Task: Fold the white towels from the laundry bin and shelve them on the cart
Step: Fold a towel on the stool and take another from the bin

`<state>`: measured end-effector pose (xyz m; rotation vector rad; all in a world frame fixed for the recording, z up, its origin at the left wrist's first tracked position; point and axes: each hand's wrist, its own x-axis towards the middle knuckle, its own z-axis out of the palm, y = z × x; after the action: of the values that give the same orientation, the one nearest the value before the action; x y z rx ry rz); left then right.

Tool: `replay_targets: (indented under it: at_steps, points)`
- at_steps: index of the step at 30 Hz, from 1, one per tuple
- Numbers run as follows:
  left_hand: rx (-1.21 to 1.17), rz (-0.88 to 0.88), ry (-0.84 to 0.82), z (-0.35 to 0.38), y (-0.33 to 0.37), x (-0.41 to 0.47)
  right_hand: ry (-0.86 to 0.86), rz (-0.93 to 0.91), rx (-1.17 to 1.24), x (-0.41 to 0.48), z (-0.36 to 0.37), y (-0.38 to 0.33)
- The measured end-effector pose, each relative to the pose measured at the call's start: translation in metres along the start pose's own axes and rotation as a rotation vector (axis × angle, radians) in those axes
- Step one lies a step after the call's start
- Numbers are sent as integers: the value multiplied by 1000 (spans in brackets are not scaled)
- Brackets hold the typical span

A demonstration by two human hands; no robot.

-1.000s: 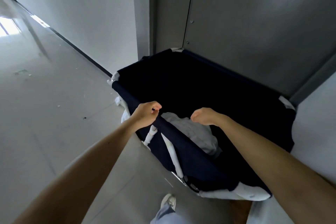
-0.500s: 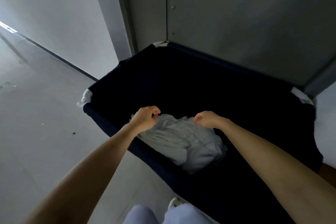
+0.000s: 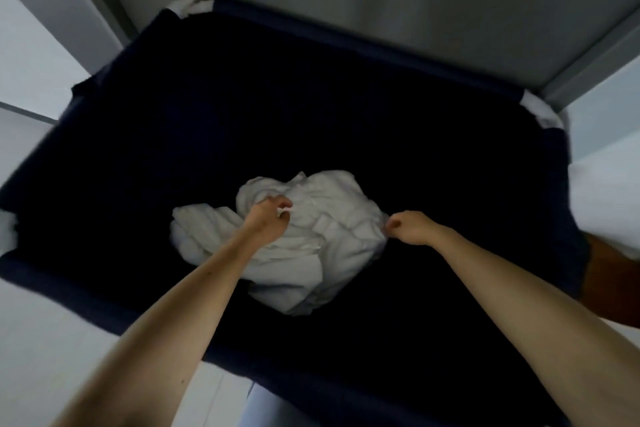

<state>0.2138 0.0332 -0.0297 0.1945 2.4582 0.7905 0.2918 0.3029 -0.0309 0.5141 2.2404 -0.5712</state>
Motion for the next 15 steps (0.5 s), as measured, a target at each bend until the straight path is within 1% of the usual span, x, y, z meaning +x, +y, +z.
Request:
replay_targets:
  at_steps: [4, 6, 8, 11, 15]
  points:
    - [-19, -21, -35, 14, -14, 43, -5, -8, 18, 45, 11, 0]
    - [-52, -24, -70, 25, -33, 66, -10, -32, -8, 74, 19, -6]
    - [-48, -27, -127, 39, -58, 87, -55, -63, -53, 105, 33, -12]
    - [-23, -60, -207, 67, -98, 111, -98, -154, -103, 155, 65, -18]
    - [-21, -83, -216, 102, -139, 149, -106, -256, -134, 227, 104, -29]
